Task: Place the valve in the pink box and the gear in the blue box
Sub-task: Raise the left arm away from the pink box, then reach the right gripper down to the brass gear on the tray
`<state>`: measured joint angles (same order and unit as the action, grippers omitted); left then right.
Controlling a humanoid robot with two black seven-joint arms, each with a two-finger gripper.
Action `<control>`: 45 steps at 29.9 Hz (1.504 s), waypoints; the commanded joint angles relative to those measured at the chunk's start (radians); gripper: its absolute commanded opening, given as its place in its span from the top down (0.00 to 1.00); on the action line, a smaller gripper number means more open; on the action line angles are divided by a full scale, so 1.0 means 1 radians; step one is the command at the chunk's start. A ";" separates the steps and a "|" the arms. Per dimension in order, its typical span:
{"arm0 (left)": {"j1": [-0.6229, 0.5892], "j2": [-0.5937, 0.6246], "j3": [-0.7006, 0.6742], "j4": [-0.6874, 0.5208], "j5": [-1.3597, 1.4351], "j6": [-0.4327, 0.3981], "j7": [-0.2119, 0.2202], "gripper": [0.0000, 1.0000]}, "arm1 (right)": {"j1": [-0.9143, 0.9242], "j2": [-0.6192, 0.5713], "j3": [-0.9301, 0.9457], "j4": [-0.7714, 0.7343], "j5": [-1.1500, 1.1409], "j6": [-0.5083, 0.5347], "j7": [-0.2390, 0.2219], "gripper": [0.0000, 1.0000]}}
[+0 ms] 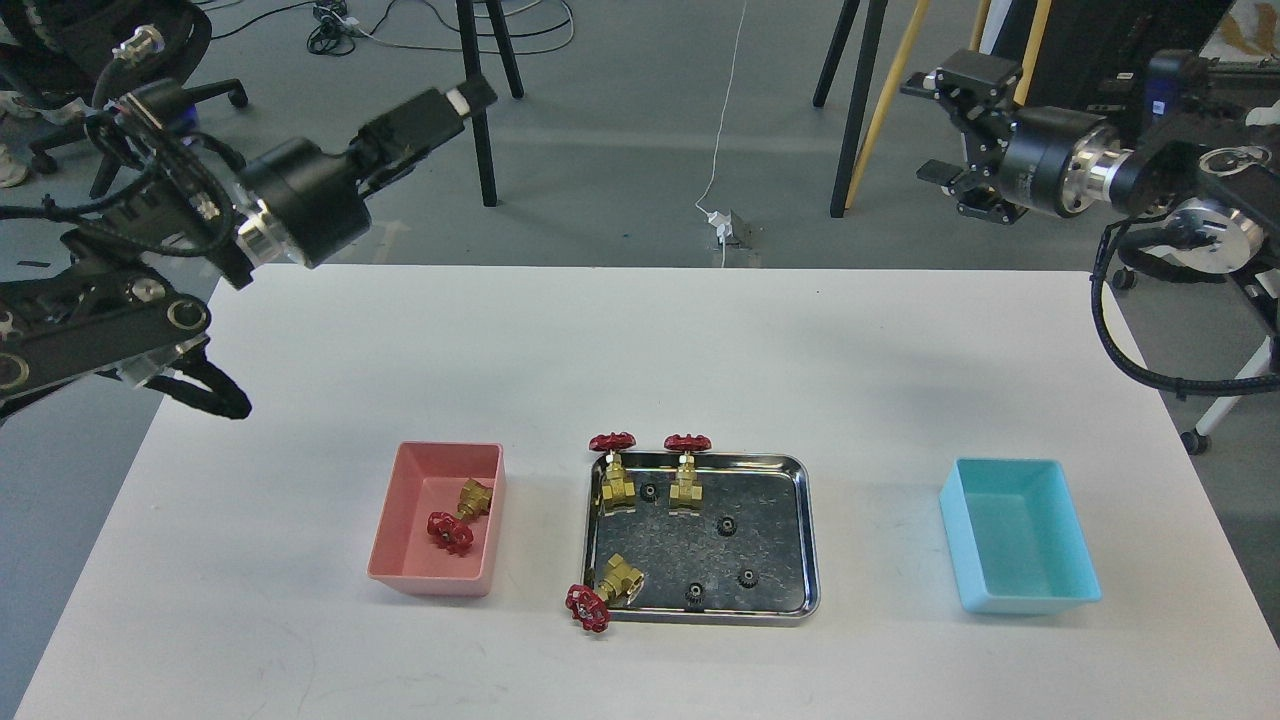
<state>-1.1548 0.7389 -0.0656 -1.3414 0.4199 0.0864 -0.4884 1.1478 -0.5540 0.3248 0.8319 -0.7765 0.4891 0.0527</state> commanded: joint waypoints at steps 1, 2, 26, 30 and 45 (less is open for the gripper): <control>0.073 -0.142 -0.247 0.065 -0.188 -0.106 0.000 0.11 | 0.018 -0.046 -0.065 0.195 -0.239 0.000 -0.011 0.00; 0.102 -0.182 -0.313 0.088 -0.194 -0.129 0.000 0.11 | 0.020 -0.059 -0.090 0.258 -0.286 0.000 -0.016 0.00; 0.245 -0.493 -0.546 0.291 -0.219 -0.324 0.000 0.06 | 0.092 0.023 -0.529 0.713 -0.790 0.000 -0.065 0.12; 0.257 -0.495 -0.549 0.291 -0.219 -0.323 0.000 0.06 | 0.073 0.052 -0.587 0.704 -0.803 0.000 -0.088 0.17; 0.285 -0.533 -0.548 0.294 -0.217 -0.324 0.000 0.06 | -0.002 0.149 -0.586 0.601 -0.805 0.000 -0.131 0.33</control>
<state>-0.8764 0.2073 -0.6148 -1.0478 0.2020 -0.2364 -0.4887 1.1495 -0.4320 -0.2623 1.4534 -1.5823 0.4886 -0.0780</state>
